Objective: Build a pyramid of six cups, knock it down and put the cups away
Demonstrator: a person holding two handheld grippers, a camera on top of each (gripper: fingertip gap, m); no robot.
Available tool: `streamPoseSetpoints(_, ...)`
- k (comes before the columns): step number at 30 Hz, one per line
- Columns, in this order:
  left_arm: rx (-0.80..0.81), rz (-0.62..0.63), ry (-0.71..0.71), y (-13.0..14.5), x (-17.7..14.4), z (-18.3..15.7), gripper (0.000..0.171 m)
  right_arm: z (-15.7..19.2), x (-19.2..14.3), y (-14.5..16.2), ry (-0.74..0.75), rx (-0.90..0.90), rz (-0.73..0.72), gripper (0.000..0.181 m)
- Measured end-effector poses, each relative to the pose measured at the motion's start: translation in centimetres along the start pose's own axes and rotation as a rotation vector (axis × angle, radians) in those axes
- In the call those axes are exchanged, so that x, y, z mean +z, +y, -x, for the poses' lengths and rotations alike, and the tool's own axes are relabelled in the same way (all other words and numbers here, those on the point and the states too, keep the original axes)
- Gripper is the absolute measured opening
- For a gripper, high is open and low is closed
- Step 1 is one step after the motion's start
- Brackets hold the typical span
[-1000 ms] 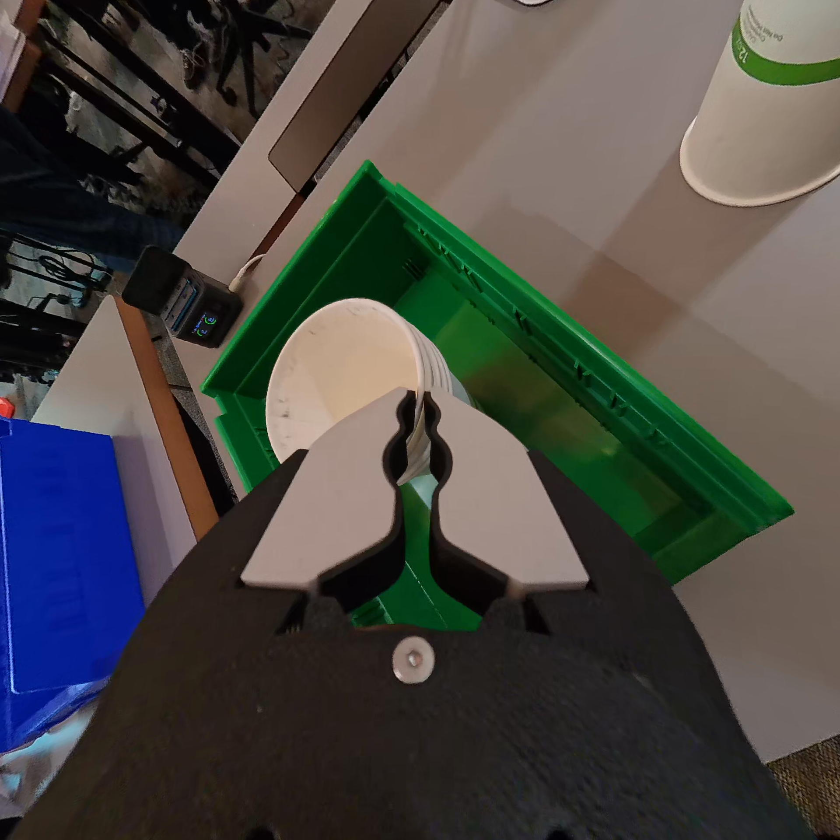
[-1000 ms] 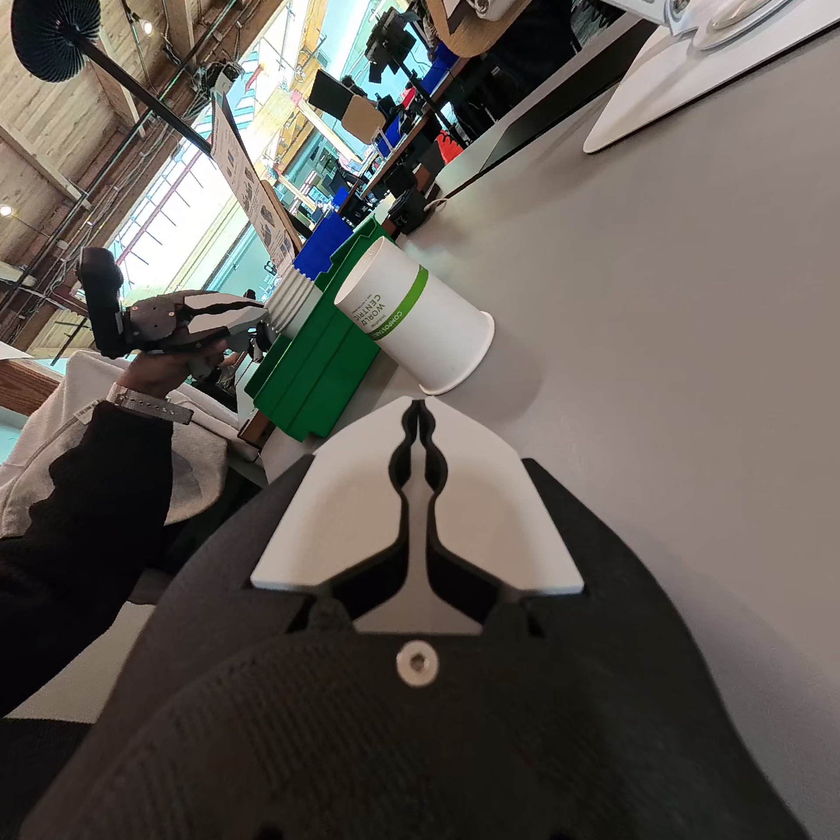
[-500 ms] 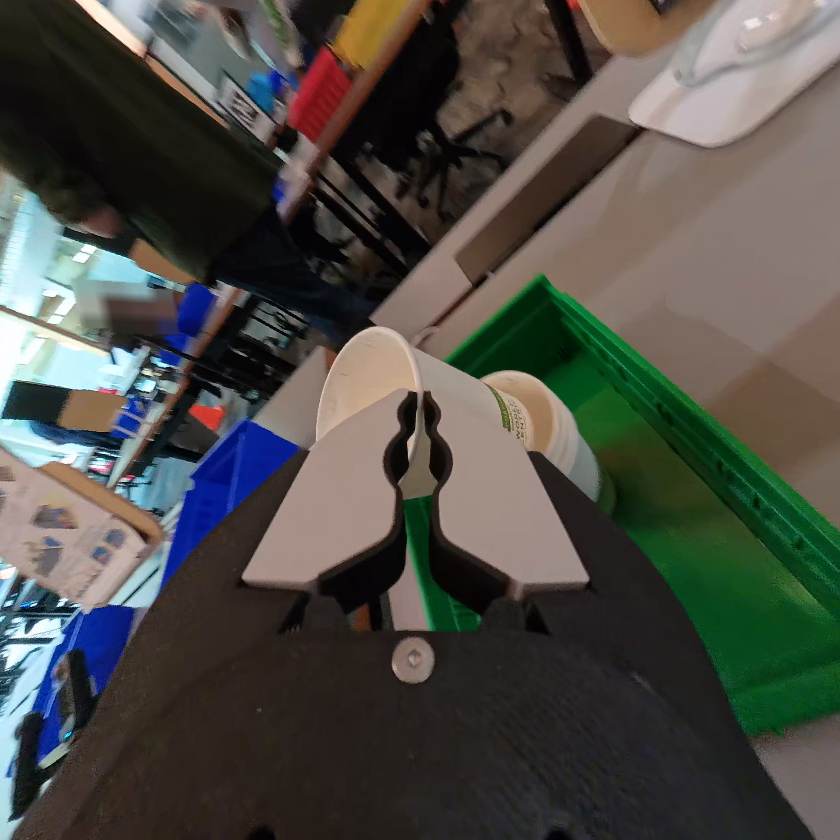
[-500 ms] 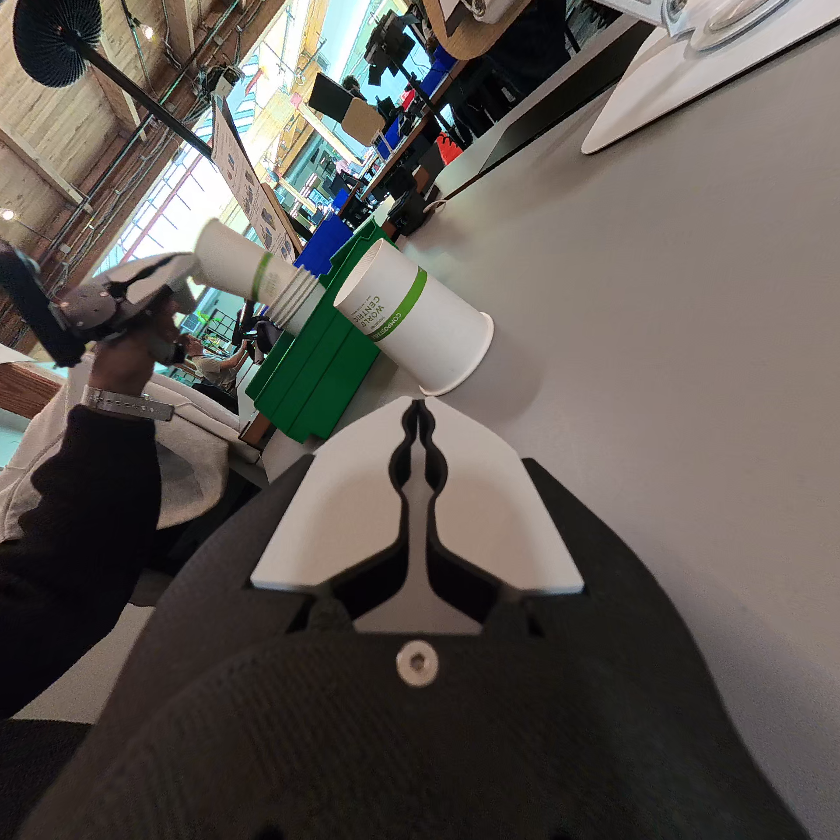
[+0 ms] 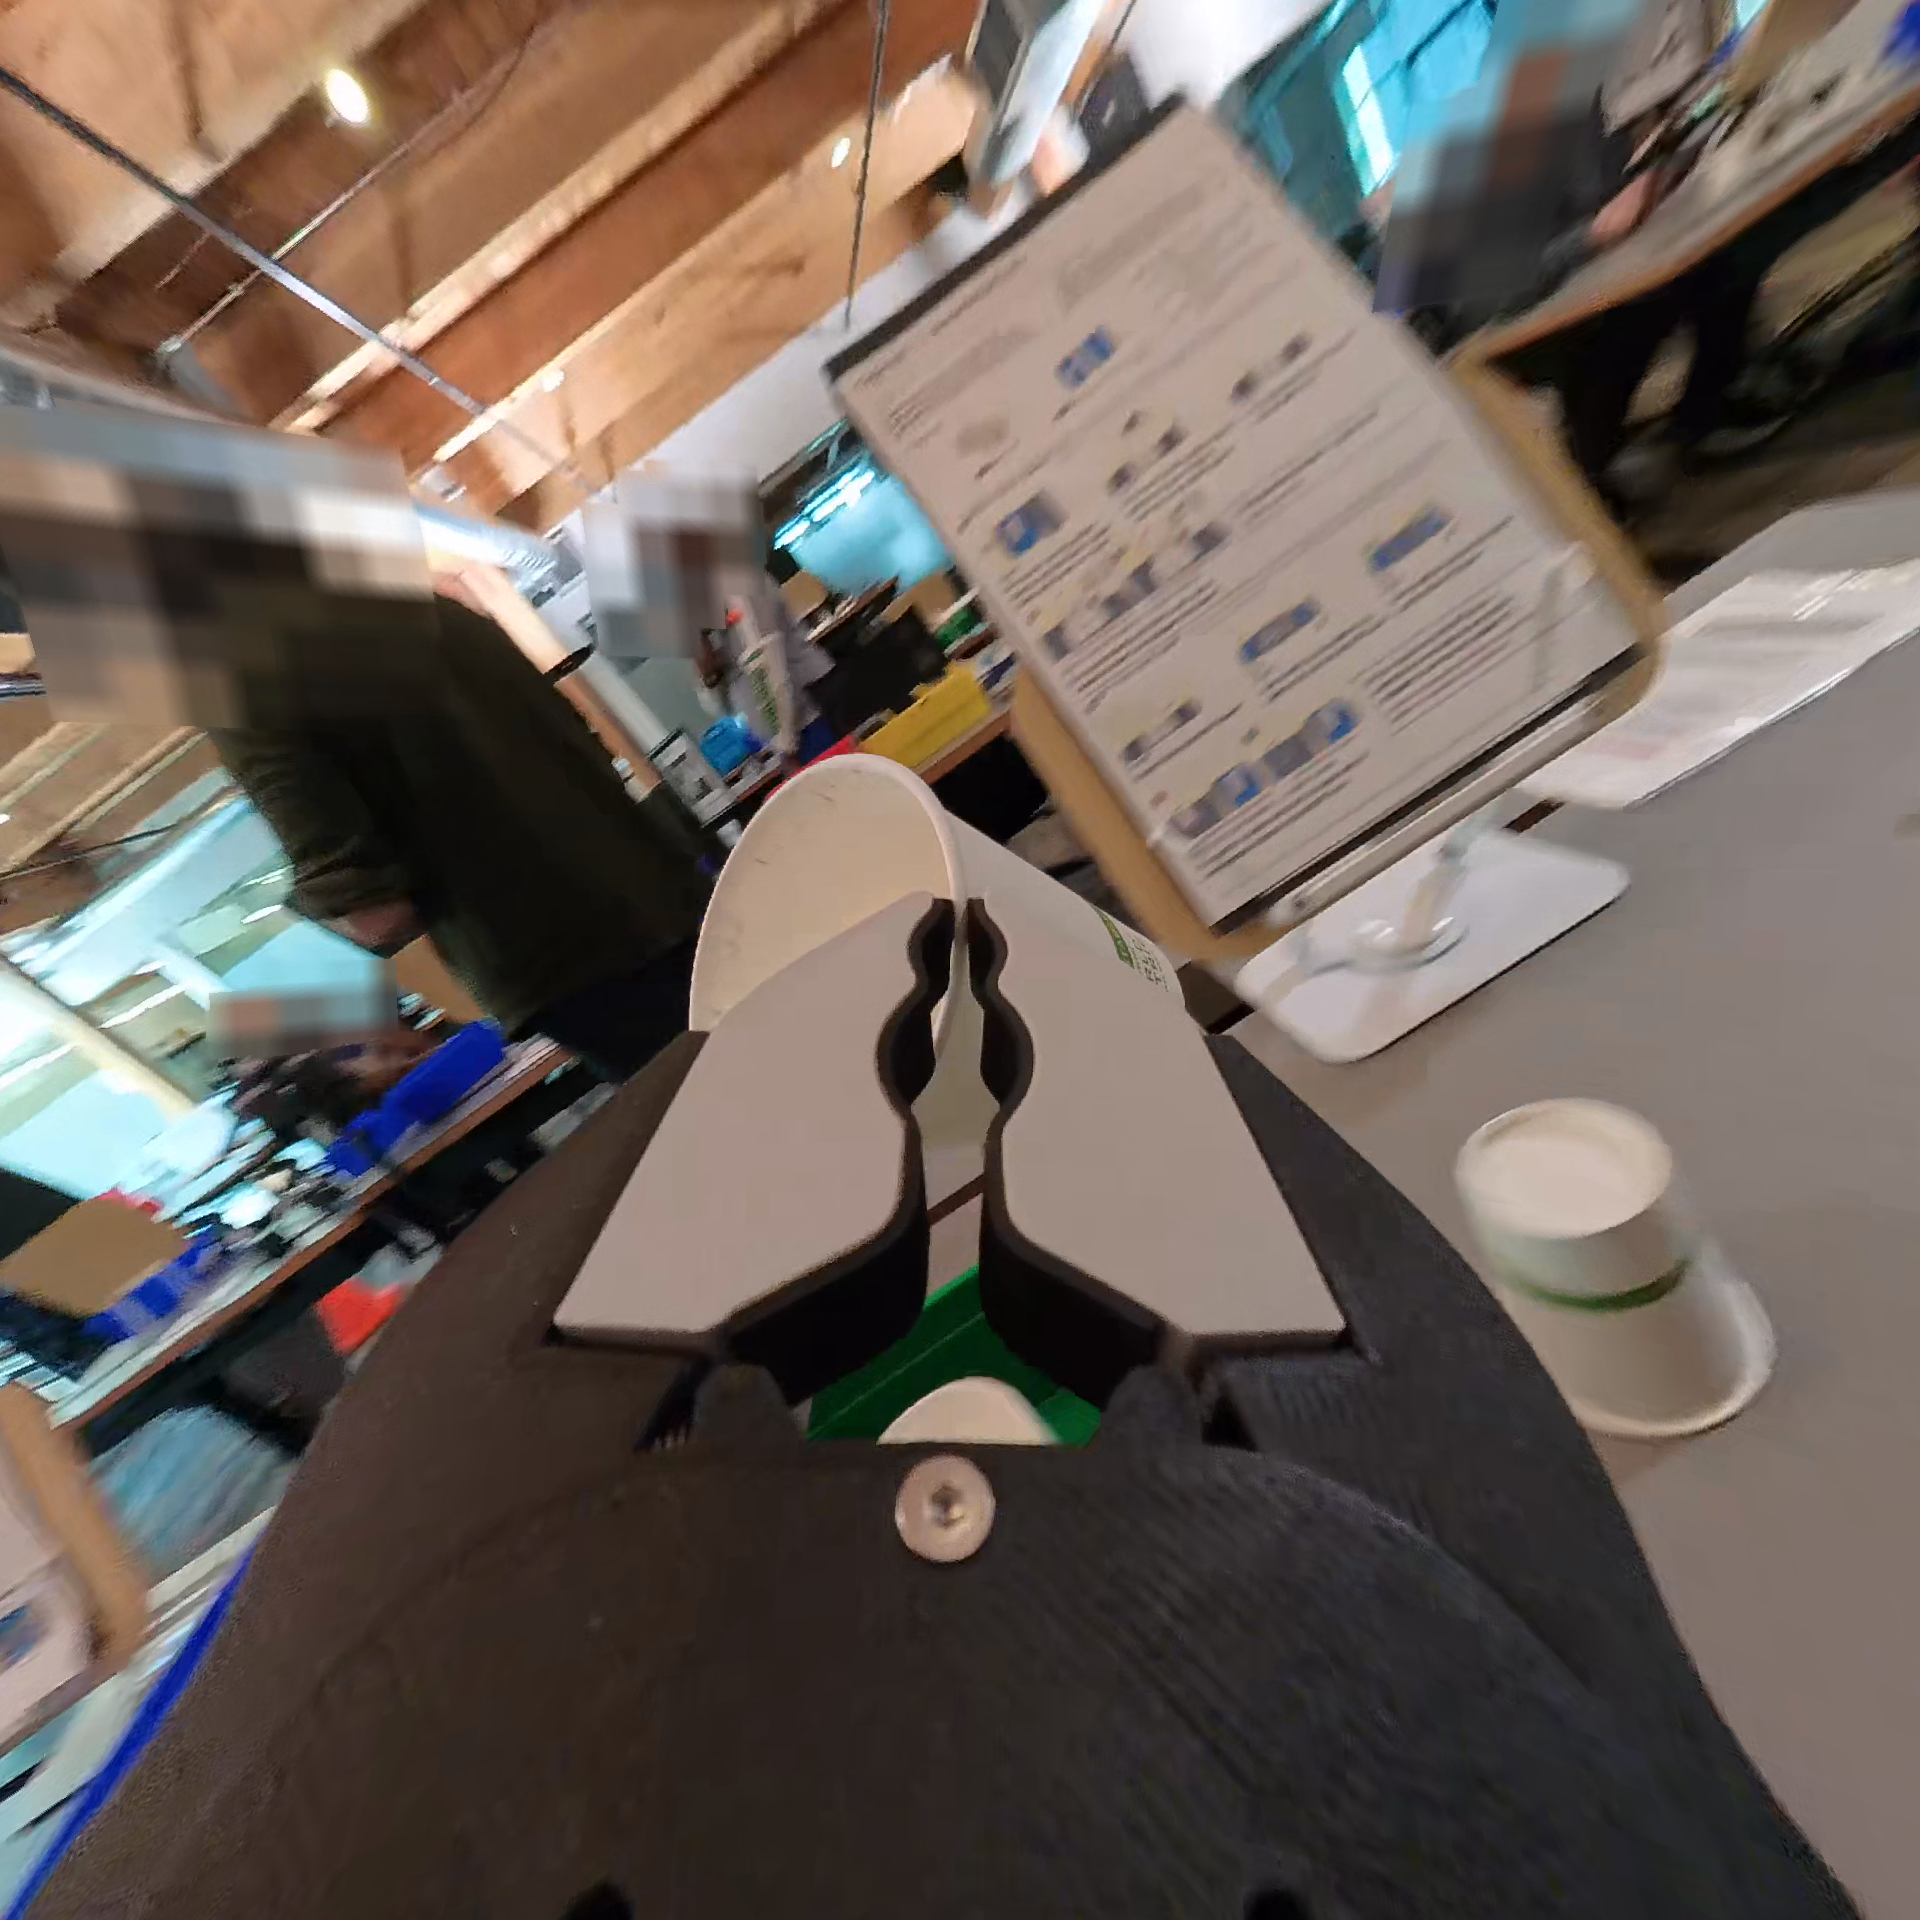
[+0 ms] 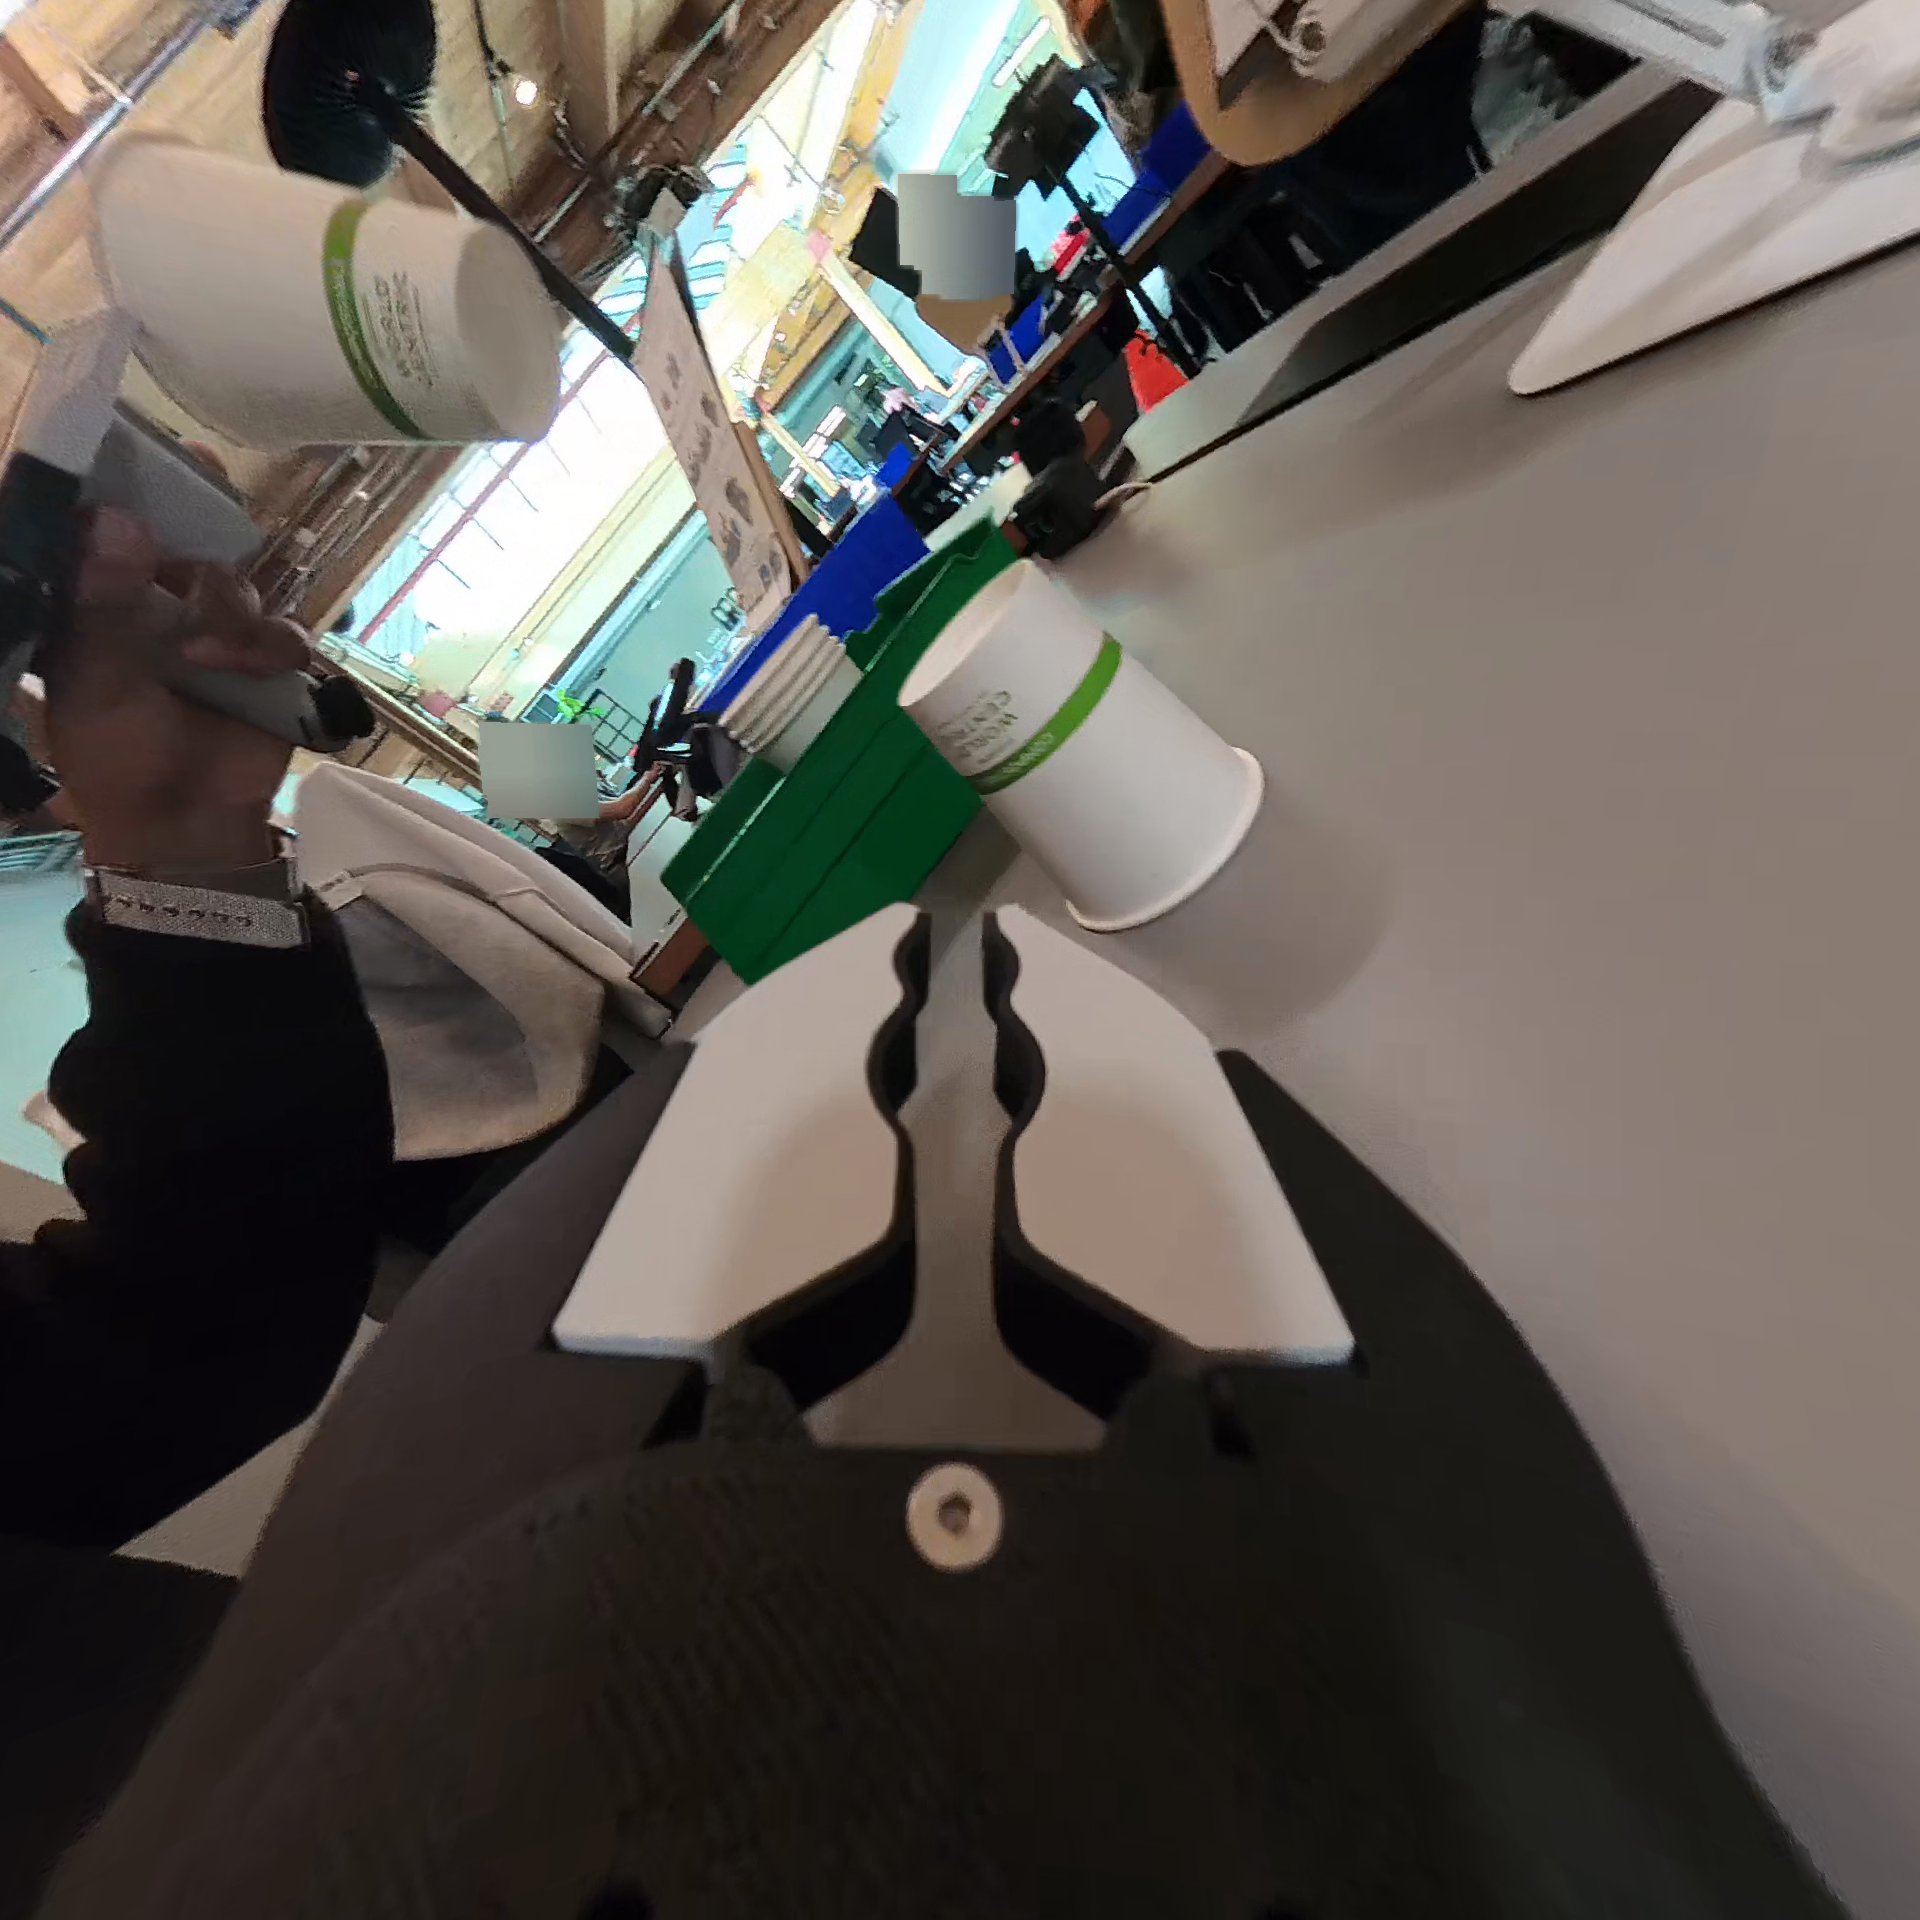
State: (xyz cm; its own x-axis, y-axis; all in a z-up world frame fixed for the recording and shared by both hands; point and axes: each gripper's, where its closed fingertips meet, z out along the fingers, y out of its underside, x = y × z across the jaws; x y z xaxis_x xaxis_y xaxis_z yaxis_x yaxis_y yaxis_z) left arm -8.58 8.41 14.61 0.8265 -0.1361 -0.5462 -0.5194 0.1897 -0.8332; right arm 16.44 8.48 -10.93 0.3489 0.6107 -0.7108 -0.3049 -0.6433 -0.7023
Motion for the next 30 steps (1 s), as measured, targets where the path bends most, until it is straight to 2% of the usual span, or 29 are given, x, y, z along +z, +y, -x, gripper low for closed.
streamPoseSetpoints(5, -0.203, -0.174, 0.130, -4.9, 0.8, -6.6, 0.004, 2.4, 0.3, -0.5, -0.070, -0.047, -0.055, 0.036)
streamPoseSetpoints(9, -0.379, -0.273, 0.213, -6.6, 1.8, -12.3, 0.004, 5.8, 0.1, -1.4, -0.240, 0.011, -0.144, 0.047)
streamPoseSetpoints(11, -0.497, -0.319, 0.309, -7.0, 2.0, -15.9, 0.004, 7.7, -0.7, -2.4, -0.352, 0.058, -0.230, 0.048)
streamPoseSetpoints(14, -0.660, -0.321, 0.406, -6.3, 2.3, -20.6, 0.004, 8.9, -2.3, -4.4, -0.462, 0.162, -0.374, 0.053)
streamPoseSetpoints(19, -0.770, -0.336, 0.510, -4.7, 1.4, -26.3, 0.003, 6.6, -4.1, -6.5, -0.473, 0.317, -0.507, 0.060)
streamPoseSetpoints(23, -0.834, -0.321, 0.595, -3.0, 0.3, -29.4, 0.003, 4.5, -4.9, -7.3, -0.439, 0.377, -0.568, 0.062)
streamPoseSetpoints(26, -0.889, -0.294, 0.717, -2.1, -0.7, -31.6, 0.004, 3.8, -5.5, -7.8, -0.430, 0.385, -0.603, 0.060)
streamPoseSetpoints(30, -0.918, -0.275, 0.836, -1.1, -1.3, -33.1, 0.004, 3.6, -5.5, -7.9, -0.416, 0.347, -0.586, 0.062)
